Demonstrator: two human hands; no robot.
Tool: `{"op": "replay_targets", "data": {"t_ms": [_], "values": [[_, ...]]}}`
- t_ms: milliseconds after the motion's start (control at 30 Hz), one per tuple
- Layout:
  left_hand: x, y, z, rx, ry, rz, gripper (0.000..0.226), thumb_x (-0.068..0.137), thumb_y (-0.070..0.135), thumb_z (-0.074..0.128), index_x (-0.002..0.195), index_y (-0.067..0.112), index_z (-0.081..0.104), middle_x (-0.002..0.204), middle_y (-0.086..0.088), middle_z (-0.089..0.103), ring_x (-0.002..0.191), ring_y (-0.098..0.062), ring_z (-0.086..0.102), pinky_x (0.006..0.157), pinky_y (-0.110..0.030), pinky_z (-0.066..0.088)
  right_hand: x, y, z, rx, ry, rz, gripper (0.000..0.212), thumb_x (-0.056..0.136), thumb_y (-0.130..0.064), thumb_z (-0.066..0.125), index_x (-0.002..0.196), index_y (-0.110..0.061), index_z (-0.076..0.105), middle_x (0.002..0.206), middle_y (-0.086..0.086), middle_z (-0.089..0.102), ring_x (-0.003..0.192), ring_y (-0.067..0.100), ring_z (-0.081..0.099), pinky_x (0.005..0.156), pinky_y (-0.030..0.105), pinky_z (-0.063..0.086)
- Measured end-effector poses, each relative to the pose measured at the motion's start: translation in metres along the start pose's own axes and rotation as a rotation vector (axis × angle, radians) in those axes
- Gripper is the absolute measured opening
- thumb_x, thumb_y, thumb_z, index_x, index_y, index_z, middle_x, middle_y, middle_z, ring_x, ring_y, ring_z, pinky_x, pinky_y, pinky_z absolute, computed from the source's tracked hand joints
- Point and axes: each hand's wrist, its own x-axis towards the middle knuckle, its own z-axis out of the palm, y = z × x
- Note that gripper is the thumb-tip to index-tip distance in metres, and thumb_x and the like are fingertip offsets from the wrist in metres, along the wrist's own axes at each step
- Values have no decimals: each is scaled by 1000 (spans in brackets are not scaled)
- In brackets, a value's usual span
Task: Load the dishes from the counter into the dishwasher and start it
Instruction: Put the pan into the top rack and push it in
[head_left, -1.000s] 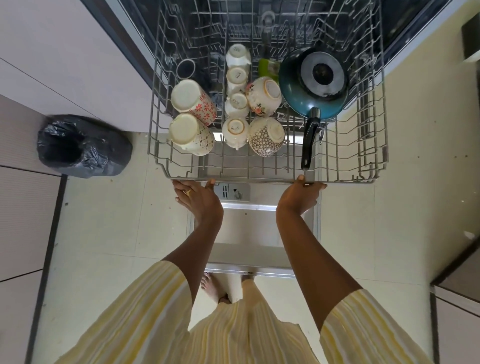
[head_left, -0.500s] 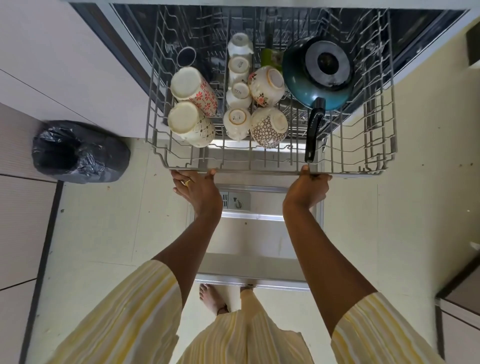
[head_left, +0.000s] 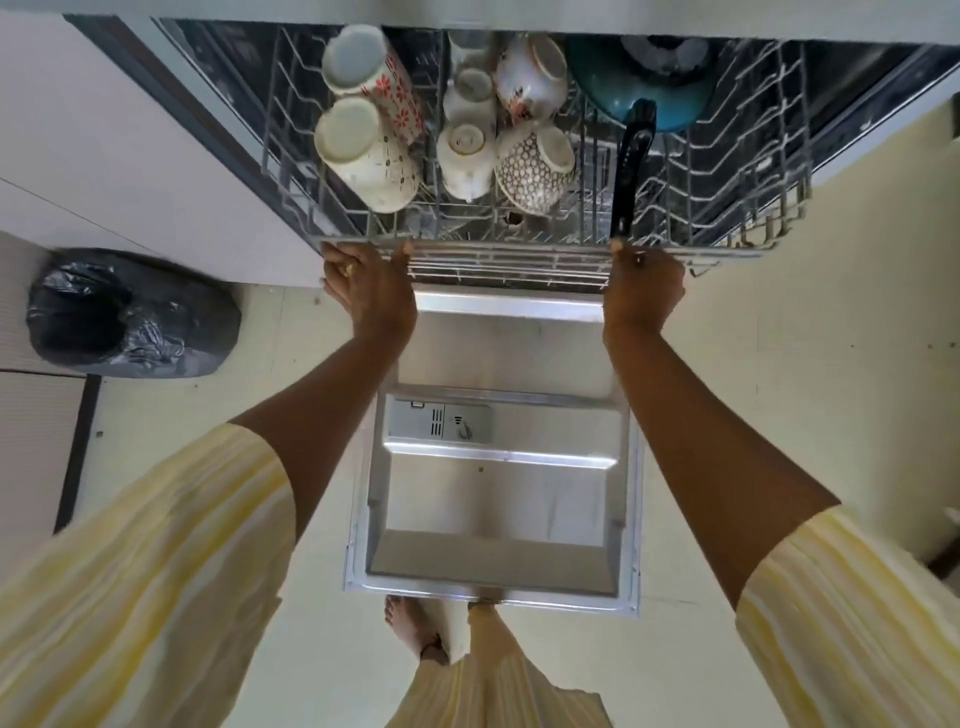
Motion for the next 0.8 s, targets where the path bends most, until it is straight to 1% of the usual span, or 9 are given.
{"op": "replay_targets", "data": {"t_ms": [167, 267, 333, 400, 433, 500, 567, 700, 800], "values": [[46, 22, -19, 45, 1, 115, 67, 101, 36, 31, 144, -11, 9, 152, -29, 9, 143, -37, 1, 114, -40, 5, 35, -23, 20, -59, -57, -28, 34, 95, -27, 51, 96, 3, 68, 92, 18, 68, 80, 25, 62, 60, 24, 35], [57, 22, -18, 76, -64, 126, 62, 102, 36, 27, 142, -9, 16, 147, -29, 28, 143, -37, 6, 115, -43, 3, 38, -24, 32, -13, 3, -27, 31, 95, -20, 50, 97, 4, 68, 97, 20, 69, 81, 27, 60, 59, 21, 30], [60, 21, -14, 68, -65, 103, 63, 101, 38, 26, 142, -8, 17, 148, -26, 29, 142, -36, 8, 115, -45, 3, 38, -22, 35, 8, 51, -26, 29, 95, -16, 50, 84, 5, 68, 84, 19, 68, 76, 27, 55, 55, 20, 22], [61, 23, -10, 65, -63, 41, 71, 100, 43, 25, 144, -10, 9, 151, -28, 19, 143, -35, 0, 116, -47, -2, 41, -20, 37, 28, 48, -8, 34, 94, -13, 51, 63, -5, 60, 64, 8, 58, 70, 20, 46, 51, 22, 23], [62, 25, -9, 64, -65, 21, 74, 99, 45, 25, 144, -10, 4, 152, -28, 17, 143, -34, -4, 115, -47, -4, 42, -21, 37, 27, 49, -6, 33, 94, -13, 51, 63, -5, 60, 65, 8, 59, 71, 20, 47, 51, 21, 26], [65, 27, -5, 50, -71, 30, 74, 98, 47, 24, 144, -8, 8, 150, -27, 22, 144, -32, -6, 115, -45, -4, 49, -25, 37, 18, 70, -2, 24, 94, -16, 52, 89, 3, 67, 90, 16, 68, 83, 24, 59, 56, 16, 28], [67, 32, -4, 8, -59, 57, 68, 99, 46, 26, 143, -5, 20, 149, -25, 27, 144, -32, -3, 115, -42, -1, 57, -32, 36, 12, 77, 18, 28, 94, -19, 54, 105, 6, 61, 108, 18, 66, 101, 27, 61, 63, 16, 30], [75, 49, -8, 26, -33, 24, 74, 99, 45, 28, 144, -10, 9, 153, -28, 5, 143, -38, -8, 115, -41, -4, 75, -42, 38, 1, 62, 43, 32, 92, -23, 57, 112, 2, 55, 114, 17, 64, 106, 28, 59, 65, 23, 37], [80, 53, -9, 55, -43, 0, 80, 99, 46, 26, 142, -15, -3, 150, -34, -4, 142, -40, -9, 115, -43, -6, 82, -43, 42, -15, 51, 53, 33, 91, -26, 58, 111, 0, 55, 112, 15, 64, 95, 24, 59, 67, 28, 40]]}}
